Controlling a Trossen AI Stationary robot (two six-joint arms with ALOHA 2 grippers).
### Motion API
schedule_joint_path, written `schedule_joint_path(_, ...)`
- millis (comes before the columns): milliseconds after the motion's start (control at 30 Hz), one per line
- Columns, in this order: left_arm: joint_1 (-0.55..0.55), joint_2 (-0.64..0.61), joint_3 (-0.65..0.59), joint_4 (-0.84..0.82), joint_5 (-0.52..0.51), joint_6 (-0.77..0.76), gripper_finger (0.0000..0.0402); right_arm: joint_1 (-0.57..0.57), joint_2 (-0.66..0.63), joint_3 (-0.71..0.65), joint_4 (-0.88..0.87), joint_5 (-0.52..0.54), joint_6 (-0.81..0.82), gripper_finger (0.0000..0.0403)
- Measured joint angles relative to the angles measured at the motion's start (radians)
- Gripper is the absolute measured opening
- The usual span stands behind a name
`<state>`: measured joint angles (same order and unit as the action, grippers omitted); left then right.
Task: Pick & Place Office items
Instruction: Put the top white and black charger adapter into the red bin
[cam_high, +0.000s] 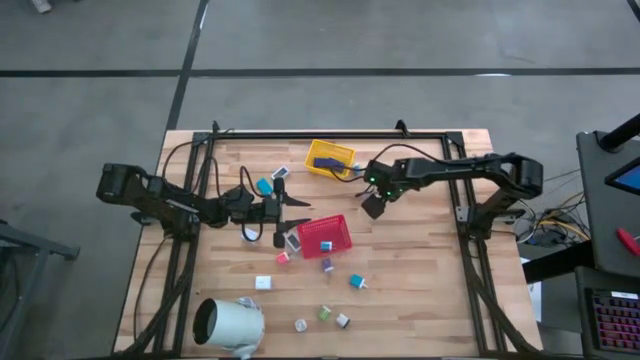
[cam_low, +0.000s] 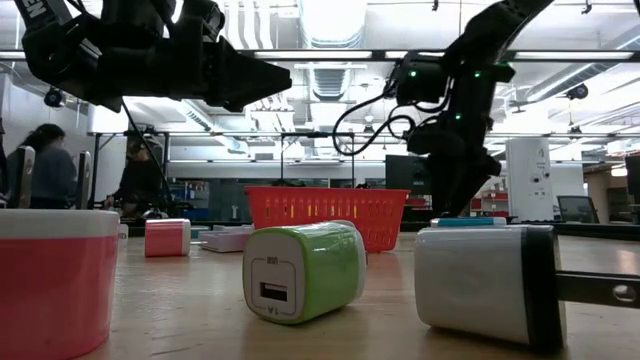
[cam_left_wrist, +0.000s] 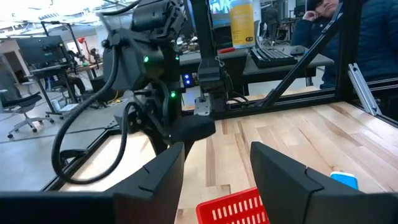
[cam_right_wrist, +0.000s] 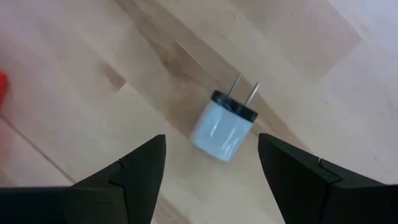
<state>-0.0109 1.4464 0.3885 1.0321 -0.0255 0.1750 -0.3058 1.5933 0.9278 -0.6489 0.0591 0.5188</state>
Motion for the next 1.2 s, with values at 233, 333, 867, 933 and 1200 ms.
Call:
schedule_joint_path(233, 0.000, 0.000, 0.000, 0.000, 0.006, 0.006, 0.0186, 0.000, 0.048, 0.035, -0.014, 0.019, 0.028, 0.0254)
schedule_joint_path(333, 0.000, 0.000, 0.000, 0.000, 0.006, 0.008, 0.0186, -0.003, 0.056, 0.039, -0.027, 0.023, 0.044, 0.0254)
schedule_joint_path(867, -0.001, 0.000, 0.000, 0.000, 0.007, 0.008, 0.0186, -0.010, 0.059, 0.016, -0.005, 0.025, 0.058, 0.0254)
schedule_joint_path(933, 0.000, 0.000, 0.000, 0.000, 0.007, 0.008, 0.0186, -0.010, 0.060, 0.014, 0.002, 0.025, 0.058, 0.0254)
schedule_joint_path(1200, 0.000, 0.000, 0.000, 0.000, 0.007, 0.008, 0.0186, -0.009, 0.060, 0.013, 0.012, 0.023, 0.055, 0.0238)
